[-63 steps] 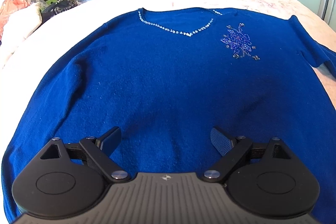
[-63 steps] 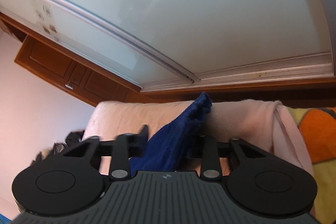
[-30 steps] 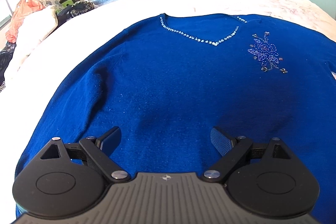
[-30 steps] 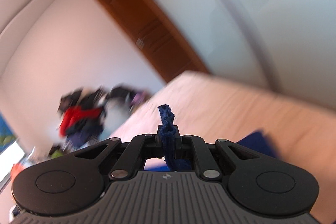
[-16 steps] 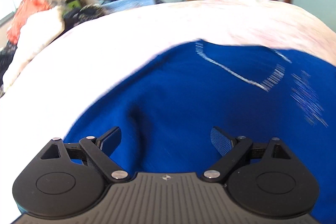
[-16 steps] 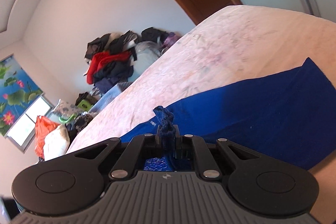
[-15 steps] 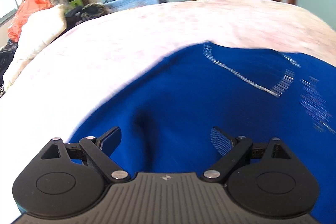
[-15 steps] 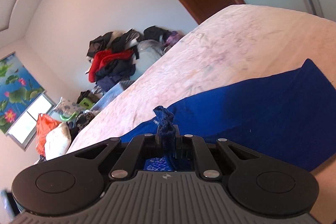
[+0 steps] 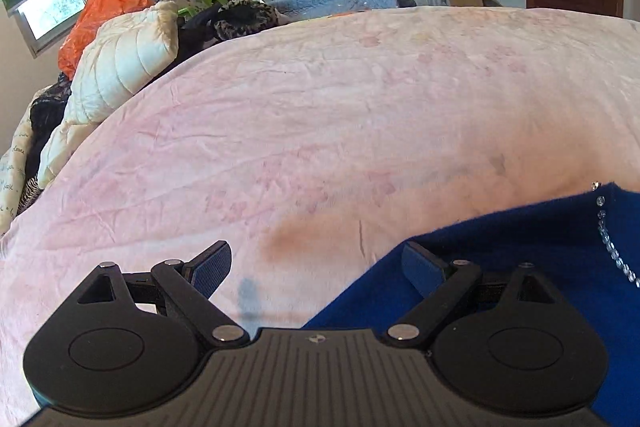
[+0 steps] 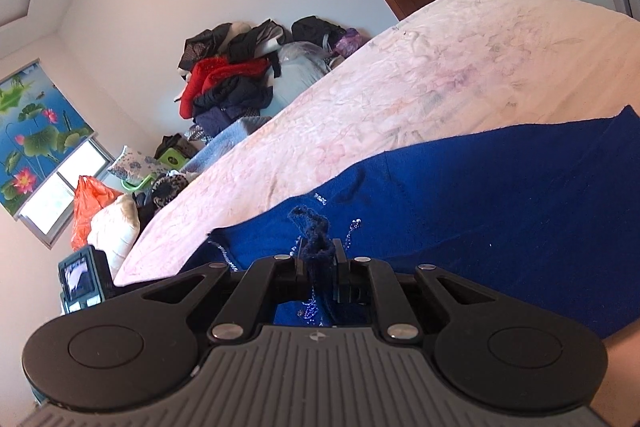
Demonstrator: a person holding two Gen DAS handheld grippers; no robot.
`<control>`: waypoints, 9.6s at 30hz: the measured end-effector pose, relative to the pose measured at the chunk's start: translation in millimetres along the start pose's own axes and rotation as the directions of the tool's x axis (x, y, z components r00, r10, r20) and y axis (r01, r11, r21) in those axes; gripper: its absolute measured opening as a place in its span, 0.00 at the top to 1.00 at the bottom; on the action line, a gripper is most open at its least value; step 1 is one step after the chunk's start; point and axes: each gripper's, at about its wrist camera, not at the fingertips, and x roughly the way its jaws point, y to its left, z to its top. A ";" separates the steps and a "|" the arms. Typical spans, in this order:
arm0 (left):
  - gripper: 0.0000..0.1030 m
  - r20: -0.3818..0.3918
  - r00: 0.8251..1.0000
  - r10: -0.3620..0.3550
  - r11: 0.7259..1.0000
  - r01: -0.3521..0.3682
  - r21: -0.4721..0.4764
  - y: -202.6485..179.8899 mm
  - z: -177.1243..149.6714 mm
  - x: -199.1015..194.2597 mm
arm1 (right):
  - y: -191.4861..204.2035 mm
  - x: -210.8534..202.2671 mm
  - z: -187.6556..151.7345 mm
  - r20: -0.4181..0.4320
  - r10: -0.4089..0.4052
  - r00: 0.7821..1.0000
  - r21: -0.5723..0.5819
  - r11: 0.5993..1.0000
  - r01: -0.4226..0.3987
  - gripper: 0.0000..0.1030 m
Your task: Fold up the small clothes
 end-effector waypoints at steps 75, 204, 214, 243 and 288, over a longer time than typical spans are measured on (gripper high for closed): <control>0.10 -0.054 0.976 -0.213 0.977 0.214 0.015 5.8 -112.2 -151.1 | 140.0 104.1 -31.5 -0.060 0.058 0.996 -0.256 0.964 -0.072 0.85; 0.08 -0.225 0.955 0.195 0.948 -0.242 -0.205 219.1 -242.4 -160.5 | 318.5 1.8 -274.9 -0.687 0.193 0.701 -0.721 -0.059 -0.690 0.42; 0.06 -0.284 0.887 0.365 0.879 -0.428 -0.208 269.3 -257.0 -153.5 | 329.4 -20.1 -322.5 -0.702 0.165 0.693 -0.710 -0.246 -0.660 0.42; 0.06 -0.233 0.908 0.349 0.823 -0.416 -0.387 322.7 -243.0 -201.4 | 372.5 6.2 -296.3 -0.722 0.268 0.638 -0.669 -0.034 -0.742 0.38; 0.06 -0.152 0.974 0.165 0.949 -0.199 -0.244 215.6 -202.9 -183.8 | 291.7 113.8 -181.1 -0.539 0.291 0.790 -0.371 0.760 -0.533 0.50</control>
